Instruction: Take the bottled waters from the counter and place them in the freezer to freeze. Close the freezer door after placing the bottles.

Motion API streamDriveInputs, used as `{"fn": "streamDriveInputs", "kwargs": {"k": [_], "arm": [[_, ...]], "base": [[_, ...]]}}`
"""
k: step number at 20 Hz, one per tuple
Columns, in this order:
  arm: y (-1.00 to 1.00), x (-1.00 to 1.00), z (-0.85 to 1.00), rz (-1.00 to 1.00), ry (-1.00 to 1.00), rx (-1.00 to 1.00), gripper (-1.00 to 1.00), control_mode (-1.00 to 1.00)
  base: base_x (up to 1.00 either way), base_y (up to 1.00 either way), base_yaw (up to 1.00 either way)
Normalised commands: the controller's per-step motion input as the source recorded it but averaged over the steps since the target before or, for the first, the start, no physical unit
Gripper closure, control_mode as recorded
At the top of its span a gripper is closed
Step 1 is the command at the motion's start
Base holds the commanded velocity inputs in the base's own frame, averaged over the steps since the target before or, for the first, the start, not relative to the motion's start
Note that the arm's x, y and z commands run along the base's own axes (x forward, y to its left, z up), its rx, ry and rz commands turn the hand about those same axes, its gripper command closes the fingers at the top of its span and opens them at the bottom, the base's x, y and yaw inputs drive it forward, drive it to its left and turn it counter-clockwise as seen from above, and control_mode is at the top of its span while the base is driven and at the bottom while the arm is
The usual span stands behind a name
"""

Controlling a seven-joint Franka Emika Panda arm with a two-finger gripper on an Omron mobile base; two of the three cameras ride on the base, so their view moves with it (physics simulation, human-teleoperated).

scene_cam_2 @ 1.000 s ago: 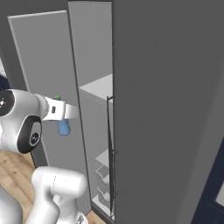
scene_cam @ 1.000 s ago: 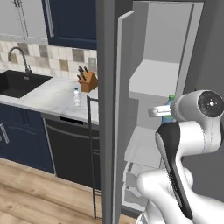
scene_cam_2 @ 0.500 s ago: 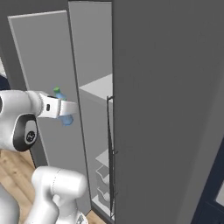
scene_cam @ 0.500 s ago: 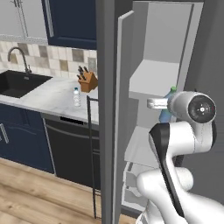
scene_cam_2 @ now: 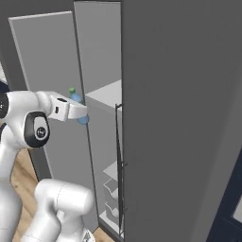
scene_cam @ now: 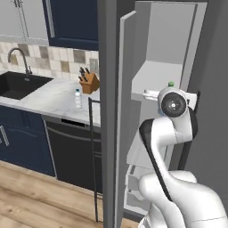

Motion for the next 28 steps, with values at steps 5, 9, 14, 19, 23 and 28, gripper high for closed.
{"fn": "streamDriveInputs", "kwargs": {"k": [5, 9, 14, 19, 23, 28], "arm": [[-0.31, 0.61, 0.05, 0.00, 0.00, 0.17, 1.00, -1.00], [-0.16, 0.88, 0.00, 0.00, 0.00, 0.12, 1.00, -1.00], [-0.06, 0.75, 0.00, 0.00, 0.07, 0.01, 1.00, -1.00], [-0.02, 0.70, 0.00, 0.00, 0.07, 0.00, 1.00, -1.00], [-0.36, 0.78, 0.03, 0.00, 0.11, 0.00, 1.00, -1.00], [-0.32, 0.86, 0.00, 0.00, 0.12, -0.01, 1.00, -1.00]], "base": [[0.00, 0.00, 0.00], [0.00, 0.00, 0.00], [0.00, 0.00, 0.00], [0.00, 0.00, 0.00], [0.00, 0.00, 0.00], [0.00, 0.00, 0.00]]}}
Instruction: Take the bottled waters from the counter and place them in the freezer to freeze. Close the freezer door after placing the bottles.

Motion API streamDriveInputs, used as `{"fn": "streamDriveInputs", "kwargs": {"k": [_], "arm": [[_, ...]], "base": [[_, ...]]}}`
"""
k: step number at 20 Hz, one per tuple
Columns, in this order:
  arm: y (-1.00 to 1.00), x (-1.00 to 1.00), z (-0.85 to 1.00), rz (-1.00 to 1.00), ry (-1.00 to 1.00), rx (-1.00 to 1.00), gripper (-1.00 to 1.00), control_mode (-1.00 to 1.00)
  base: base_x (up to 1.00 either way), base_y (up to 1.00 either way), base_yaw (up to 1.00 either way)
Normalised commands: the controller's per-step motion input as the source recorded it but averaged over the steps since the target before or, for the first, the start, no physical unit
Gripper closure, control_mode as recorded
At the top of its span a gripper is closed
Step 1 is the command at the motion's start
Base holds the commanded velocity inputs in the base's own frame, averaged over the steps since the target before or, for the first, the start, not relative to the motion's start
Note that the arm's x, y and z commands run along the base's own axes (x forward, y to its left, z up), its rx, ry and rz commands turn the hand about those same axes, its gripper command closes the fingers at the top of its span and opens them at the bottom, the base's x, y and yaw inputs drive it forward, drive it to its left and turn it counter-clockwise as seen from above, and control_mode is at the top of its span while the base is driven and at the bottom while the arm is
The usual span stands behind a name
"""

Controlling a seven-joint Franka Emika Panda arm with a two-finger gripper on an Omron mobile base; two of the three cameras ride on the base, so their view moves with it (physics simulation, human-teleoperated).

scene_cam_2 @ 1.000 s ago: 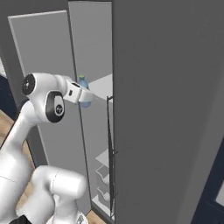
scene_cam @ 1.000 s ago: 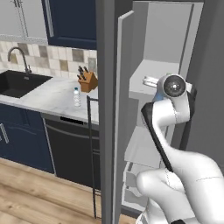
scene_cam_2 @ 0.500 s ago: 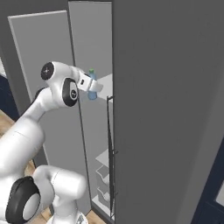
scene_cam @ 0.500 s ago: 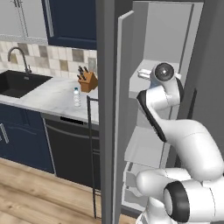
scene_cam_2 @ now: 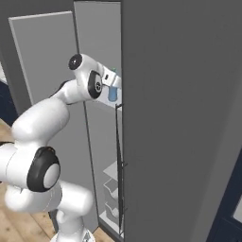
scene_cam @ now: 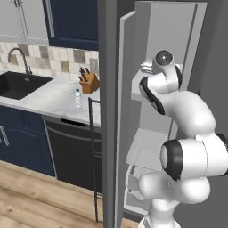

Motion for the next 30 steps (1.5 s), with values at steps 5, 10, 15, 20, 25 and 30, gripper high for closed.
{"fn": "streamDriveInputs", "kwargs": {"k": [5, 10, 15, 20, 25, 30], "arm": [[-0.01, 0.79, 0.00, 0.00, 0.07, -0.05, 1.00, -1.00], [-0.03, 0.55, 0.00, 0.00, 0.00, 0.00, 1.00, -1.00], [-0.08, 0.54, -0.03, 0.00, -0.05, -0.07, 1.00, -1.00], [-0.38, 0.41, 0.00, 0.00, 0.00, 0.00, 1.00, -1.00], [-0.38, 0.34, -0.08, 0.00, -0.07, 0.00, 1.00, -1.00], [-0.22, 0.44, -0.14, 0.00, -0.10, 0.00, 1.00, -1.00]], "base": [[0.00, 0.00, 0.00], [0.00, 0.00, 0.00], [0.00, 0.00, 0.00], [0.00, 0.00, 0.00], [0.00, 0.00, 0.00], [0.00, 0.00, 0.00]]}}
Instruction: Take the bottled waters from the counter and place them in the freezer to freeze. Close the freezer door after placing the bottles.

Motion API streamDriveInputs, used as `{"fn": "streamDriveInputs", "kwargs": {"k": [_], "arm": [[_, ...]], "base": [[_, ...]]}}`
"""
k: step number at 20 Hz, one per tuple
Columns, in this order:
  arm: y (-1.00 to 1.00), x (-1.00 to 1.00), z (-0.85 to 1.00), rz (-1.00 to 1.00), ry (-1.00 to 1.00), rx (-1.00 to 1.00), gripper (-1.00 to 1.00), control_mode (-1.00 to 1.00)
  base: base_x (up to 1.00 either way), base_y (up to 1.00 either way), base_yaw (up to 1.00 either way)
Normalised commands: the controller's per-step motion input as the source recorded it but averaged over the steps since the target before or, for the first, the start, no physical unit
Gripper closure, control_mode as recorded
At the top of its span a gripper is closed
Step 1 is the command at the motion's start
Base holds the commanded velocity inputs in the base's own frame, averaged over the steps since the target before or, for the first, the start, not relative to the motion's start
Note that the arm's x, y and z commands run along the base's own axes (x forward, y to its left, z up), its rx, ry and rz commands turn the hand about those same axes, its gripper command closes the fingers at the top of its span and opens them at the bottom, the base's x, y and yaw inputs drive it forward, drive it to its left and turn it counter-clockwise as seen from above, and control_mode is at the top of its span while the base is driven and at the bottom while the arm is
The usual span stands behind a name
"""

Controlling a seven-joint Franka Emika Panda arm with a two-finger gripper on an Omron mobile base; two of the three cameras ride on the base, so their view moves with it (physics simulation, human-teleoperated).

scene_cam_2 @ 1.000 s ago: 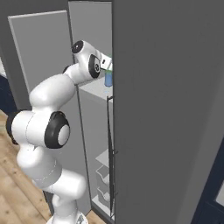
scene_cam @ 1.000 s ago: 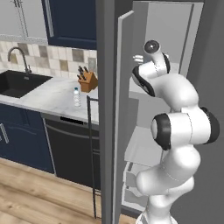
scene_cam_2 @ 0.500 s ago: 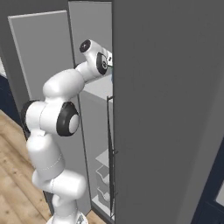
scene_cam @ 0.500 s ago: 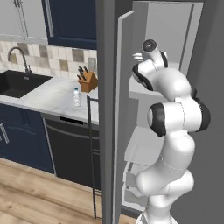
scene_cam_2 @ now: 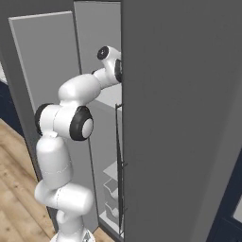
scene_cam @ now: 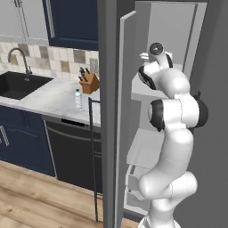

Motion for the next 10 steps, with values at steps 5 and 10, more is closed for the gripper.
{"fn": "streamDriveInputs", "kwargs": {"k": [5, 10], "arm": [[-0.20, 0.39, -0.25, 0.00, -0.03, 0.00, 1.00, -1.00], [-0.12, 0.35, -0.31, 0.00, 0.01, 0.00, 1.00, -1.00]], "base": [[0.00, 0.00, 0.00], [0.00, 0.00, 0.00]]}}
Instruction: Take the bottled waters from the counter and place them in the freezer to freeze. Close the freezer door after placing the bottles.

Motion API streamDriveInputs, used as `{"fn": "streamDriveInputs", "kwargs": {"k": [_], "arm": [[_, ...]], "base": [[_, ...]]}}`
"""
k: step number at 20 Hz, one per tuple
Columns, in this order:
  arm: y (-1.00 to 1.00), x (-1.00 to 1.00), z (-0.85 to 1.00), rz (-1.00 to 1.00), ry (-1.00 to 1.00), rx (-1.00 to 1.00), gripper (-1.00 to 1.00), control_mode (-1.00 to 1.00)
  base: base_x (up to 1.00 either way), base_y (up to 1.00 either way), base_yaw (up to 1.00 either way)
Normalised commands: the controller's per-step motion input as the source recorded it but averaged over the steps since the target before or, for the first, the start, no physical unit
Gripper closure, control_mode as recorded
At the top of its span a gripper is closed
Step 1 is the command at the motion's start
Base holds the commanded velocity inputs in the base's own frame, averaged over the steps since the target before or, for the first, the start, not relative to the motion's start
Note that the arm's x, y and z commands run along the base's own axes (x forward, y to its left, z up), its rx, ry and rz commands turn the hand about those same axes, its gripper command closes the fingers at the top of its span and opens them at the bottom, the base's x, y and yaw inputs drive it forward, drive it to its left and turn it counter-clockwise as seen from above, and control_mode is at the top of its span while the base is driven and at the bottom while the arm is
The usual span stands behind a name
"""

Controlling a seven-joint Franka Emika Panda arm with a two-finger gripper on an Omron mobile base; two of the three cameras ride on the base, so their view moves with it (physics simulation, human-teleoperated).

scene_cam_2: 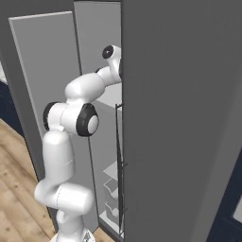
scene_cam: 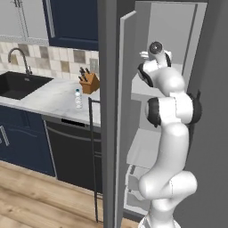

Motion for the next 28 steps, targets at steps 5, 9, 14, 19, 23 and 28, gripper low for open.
{"fn": "streamDriveInputs", "kwargs": {"k": [5, 9, 14, 19, 23, 28], "arm": [[0.00, 0.11, -0.35, 0.00, 0.06, 0.00, 1.00, -1.00], [0.00, 0.00, -0.13, 0.00, 0.01, 0.01, 1.00, -1.00], [0.00, 0.00, -0.10, 0.00, 0.00, 0.02, 1.00, -1.00], [0.00, 0.00, -0.04, 0.00, 0.00, 0.01, -1.00, -1.00], [0.00, 0.00, 0.00, 0.00, 0.00, 0.00, -1.00, -1.00], [0.00, 0.00, 0.00, 0.00, 0.00, 0.00, -1.00, -1.00]], "base": [[0.00, 0.00, 0.00], [0.00, 0.00, 0.00], [0.00, 0.00, 0.00], [0.00, 0.00, 0.00], [0.00, 0.00, 0.00], [0.00, 0.00, 0.00]]}}
